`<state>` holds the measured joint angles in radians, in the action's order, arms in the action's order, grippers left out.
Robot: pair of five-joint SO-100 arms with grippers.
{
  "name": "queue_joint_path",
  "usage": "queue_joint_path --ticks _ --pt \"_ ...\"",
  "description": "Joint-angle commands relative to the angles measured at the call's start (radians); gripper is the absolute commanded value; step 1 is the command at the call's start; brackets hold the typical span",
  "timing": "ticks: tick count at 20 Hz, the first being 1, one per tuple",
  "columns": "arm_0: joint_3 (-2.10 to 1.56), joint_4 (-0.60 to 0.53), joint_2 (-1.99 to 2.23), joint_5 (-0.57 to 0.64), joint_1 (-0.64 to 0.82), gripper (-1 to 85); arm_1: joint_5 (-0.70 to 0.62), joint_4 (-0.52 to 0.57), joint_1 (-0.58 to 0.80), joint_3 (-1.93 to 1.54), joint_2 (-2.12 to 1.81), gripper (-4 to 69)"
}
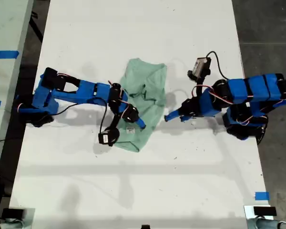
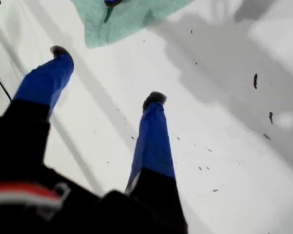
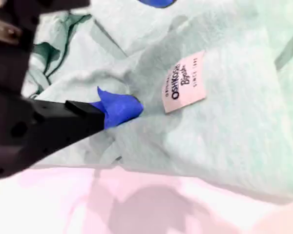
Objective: Fold tshirt
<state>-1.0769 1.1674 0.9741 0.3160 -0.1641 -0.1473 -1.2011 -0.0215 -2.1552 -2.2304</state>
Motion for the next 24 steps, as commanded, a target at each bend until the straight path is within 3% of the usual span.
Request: queue_joint_path --ticks 1,3,7,10,14,21,24 --pt "-0.014 0.141 0.21 -0.02 -0.02 28.2 0.017 0.002 -0.023 0.006 -0.051 28.4" --pt "-0.158 0.179 0.38 -0.051 -0.021 28.5 0.038 -0.034 -0.04 -0.003 -0.08 29.1" --pt "-0.758 0.046 0.871 -0.195 -0.023 27.6 0.1 -0.091 -0.072 -0.097 -0.213 30.2" --pt "-1.111 0.04 1.173 -0.345 -0.06 27.3 0.155 -0.12 -0.103 -0.224 -0.365 30.2" --pt "-1.437 0.029 1.506 -0.46 -0.098 26.0 0.215 -0.158 -0.141 -0.385 -0.558 30.7" --pt "-1.571 0.087 1.721 -0.482 -0.094 25.0 0.224 -0.196 -0.15 -0.423 -0.646 30.5" --pt "-1.465 0.003 1.569 -0.423 -0.078 24.1 0.201 -0.089 -0.149 -0.394 -0.534 29.2"
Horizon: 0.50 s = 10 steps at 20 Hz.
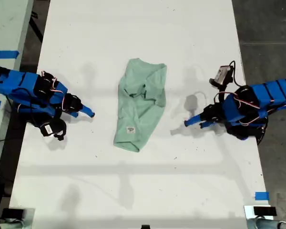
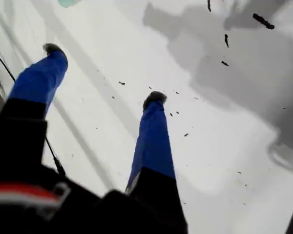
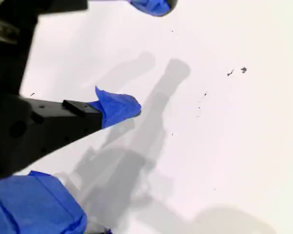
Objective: Fold tshirt
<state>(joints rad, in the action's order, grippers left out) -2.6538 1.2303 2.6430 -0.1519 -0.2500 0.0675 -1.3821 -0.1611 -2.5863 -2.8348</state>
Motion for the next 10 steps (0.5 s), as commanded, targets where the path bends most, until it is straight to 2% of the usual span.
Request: queue_joint_path --ticks 1,3,5,7,10 --pt "0.221 -0.094 -0.244 0.087 0.017 24.2 -0.034 0.158 -0.002 0.084 0.184 29.1" --pt "0.515 -0.106 -0.577 0.176 0.025 25.2 -0.086 0.253 0.015 0.261 0.474 29.2" --pt "0.834 -0.092 -0.887 0.249 0.02 26.2 -0.133 0.302 0.02 0.492 0.767 29.6" --pt "1.104 -0.025 -1.132 0.27 0.014 27.5 -0.164 0.27 0.017 0.746 1.034 30.5" --pt "1.255 -0.029 -1.305 0.267 -0.005 28.2 -0.178 0.21 0.005 1.042 1.324 31.2"
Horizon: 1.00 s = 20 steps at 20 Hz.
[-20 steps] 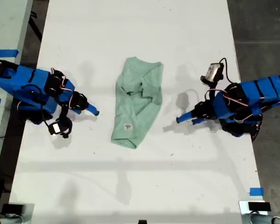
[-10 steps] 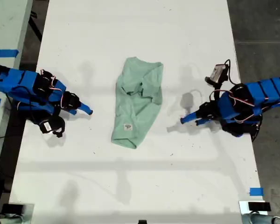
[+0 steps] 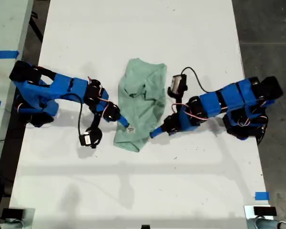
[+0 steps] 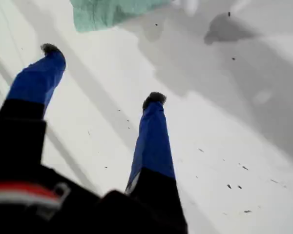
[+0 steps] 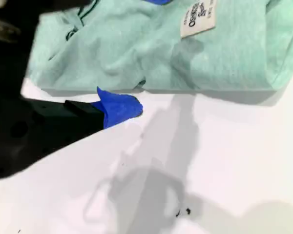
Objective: Fold tshirt
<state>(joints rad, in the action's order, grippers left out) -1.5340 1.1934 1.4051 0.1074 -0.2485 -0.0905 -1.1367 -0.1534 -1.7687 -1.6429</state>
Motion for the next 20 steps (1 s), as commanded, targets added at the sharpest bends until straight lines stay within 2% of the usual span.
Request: queue_joint_path --ticks 1,3,12,15,18,19,20 --pt "0.149 -0.008 -0.089 0.003 -0.014 28.2 -0.018 -0.061 -0.005 0.305 0.215 31.6" --pt "0.16 -0.031 -0.123 -0.012 -0.025 28.2 -0.023 -0.086 -0.003 0.428 0.347 31.8" --pt "0.244 -0.112 -0.342 -0.046 -0.038 28.2 -0.067 -0.046 0.058 0.657 0.658 33.1" --pt "0.345 -0.132 -0.477 -0.046 -0.041 23.6 -0.077 0.005 0.078 0.703 0.756 33.2" --pt "0.397 -0.189 -0.558 -0.046 -0.048 9.3 -0.069 0.06 0.084 0.719 0.831 22.6" --pt "0.397 -0.207 -0.569 -0.06 -0.051 1.3 -0.066 0.063 0.084 0.719 0.83 12.7" --pt "0.397 -0.224 -0.577 -0.071 -0.055 0.1 -0.049 0.06 0.086 0.719 0.83 -0.6"
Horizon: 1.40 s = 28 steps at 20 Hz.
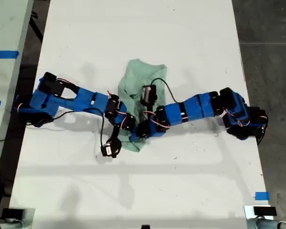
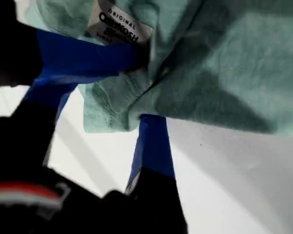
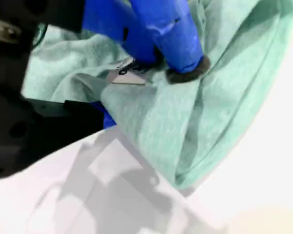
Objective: Fold tshirt
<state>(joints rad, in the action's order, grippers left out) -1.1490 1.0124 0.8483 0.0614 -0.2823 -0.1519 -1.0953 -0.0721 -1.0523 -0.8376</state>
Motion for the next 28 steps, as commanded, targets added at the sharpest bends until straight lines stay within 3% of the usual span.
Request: queue_joint_path --ticks 1,7,15,20,24,28 --pt "0.012 -0.06 -0.023 -0.026 -0.028 0.1 0.008 0.018 0.002 0.003 0.025 -1.6" --pt "0.015 -0.043 0.032 -0.005 -0.055 0.1 -0.003 -0.009 -0.043 0.002 -0.04 -1.6" --pt "0.247 0.094 0.135 0.103 -0.202 0.1 0.011 -0.123 -0.201 0.0 -0.305 -1.6" --pt "0.36 0.002 0.095 0.095 -0.298 0.1 0.092 -0.13 -0.345 0.172 -0.245 -1.6" --pt "0.382 0.077 0.158 0.132 -0.25 0.1 0.049 -0.202 -0.31 0.201 -0.29 -1.5" --pt "0.382 0.232 0.278 0.31 -0.081 0.1 -0.086 -0.376 -0.155 0.167 -0.422 -1.5"
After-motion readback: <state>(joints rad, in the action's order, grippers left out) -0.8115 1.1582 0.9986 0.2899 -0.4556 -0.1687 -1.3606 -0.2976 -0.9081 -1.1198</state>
